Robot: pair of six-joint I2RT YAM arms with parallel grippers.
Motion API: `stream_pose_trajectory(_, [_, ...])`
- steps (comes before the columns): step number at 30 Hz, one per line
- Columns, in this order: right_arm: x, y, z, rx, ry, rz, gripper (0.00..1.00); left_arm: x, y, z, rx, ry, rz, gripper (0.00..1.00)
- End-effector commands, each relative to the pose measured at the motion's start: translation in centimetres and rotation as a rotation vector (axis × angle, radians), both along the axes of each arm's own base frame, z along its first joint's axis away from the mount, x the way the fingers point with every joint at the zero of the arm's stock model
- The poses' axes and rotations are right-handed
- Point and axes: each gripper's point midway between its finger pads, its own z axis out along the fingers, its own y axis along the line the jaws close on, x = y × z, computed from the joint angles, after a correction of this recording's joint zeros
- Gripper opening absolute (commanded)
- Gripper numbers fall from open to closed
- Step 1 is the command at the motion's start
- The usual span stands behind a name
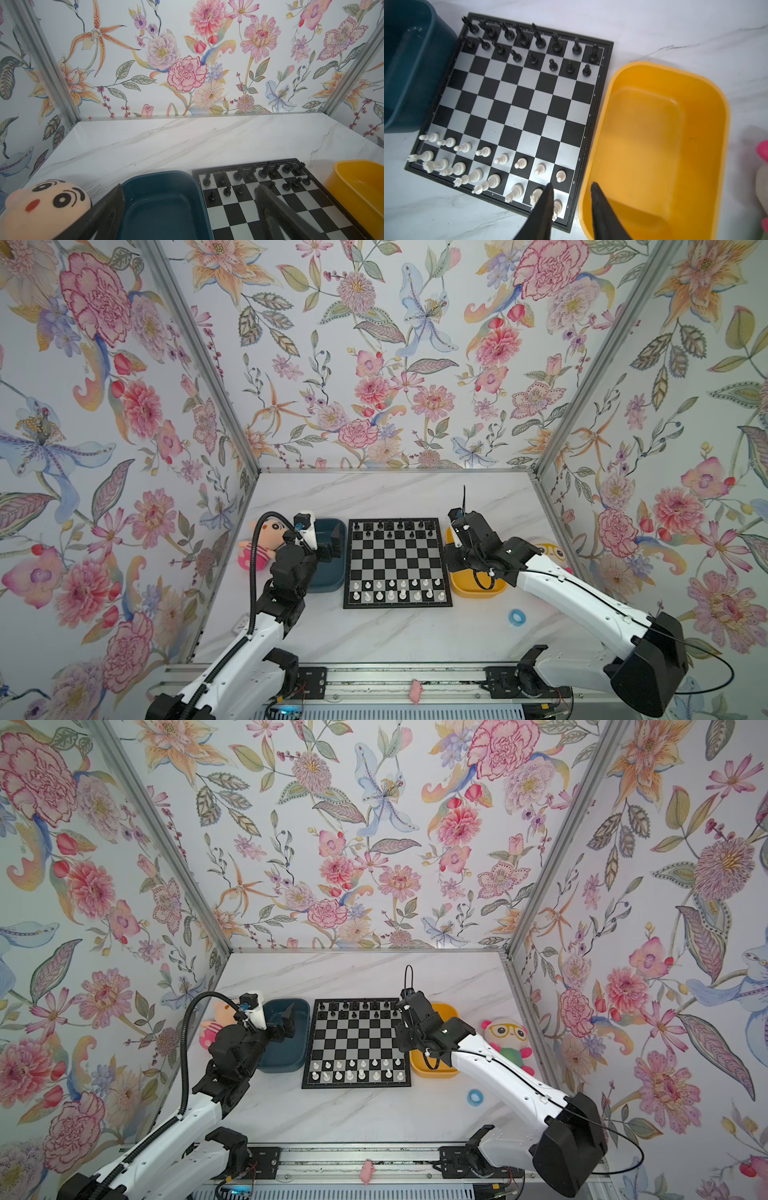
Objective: Set up the chess pieces on the board
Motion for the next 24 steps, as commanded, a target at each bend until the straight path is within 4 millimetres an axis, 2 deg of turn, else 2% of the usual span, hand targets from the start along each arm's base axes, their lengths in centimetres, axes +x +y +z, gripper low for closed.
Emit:
stream_pose_trajectory(1, [0.6, -1.8, 2.1, 0.017, -0.117, -0.05, 0.42, -0.3, 0.7, 0.2, 0.016, -0.009, 0.024, 1.0])
stream_pose_trajectory(6, [0.8, -3.6, 4.5, 0.063, -0.252, -0.088, 0.61, -0.3, 0.8, 0.4, 0.011, -0.013, 0.033, 0.99])
stream_pose_trajectory(9, [1.4, -5.4, 5.6, 0.059, -0.348, -0.125, 1.0, -0.2, 1.3, 0.5, 0.013, -0.012, 0.062, 0.99])
stream_pose_trajectory(14, [2.7, -9.2, 6.4, -0.02, -0.518, -0.213, 0.99, -0.3, 4.0, 0.6, 0.031, -0.035, 0.209, 0.99])
stream_pose_trajectory(16, [3.4, -11.7, 5.7, -0.079, -0.564, -0.28, 0.99, -0.4, 5.1, 0.5, 0.05, -0.046, 0.271, 0.99])
stream_pose_trajectory(18, [4.0, -13.2, 4.6, -0.122, -0.587, -0.299, 0.99, -0.5, 5.7, 0.2, 0.085, -0.057, 0.308, 1.0])
stream_pose_trajectory(24, [5.6, -15.1, 1.6, -0.147, -0.696, -0.308, 0.99, -0.7, 7.7, -1.4, 0.193, -0.11, 0.428, 0.99])
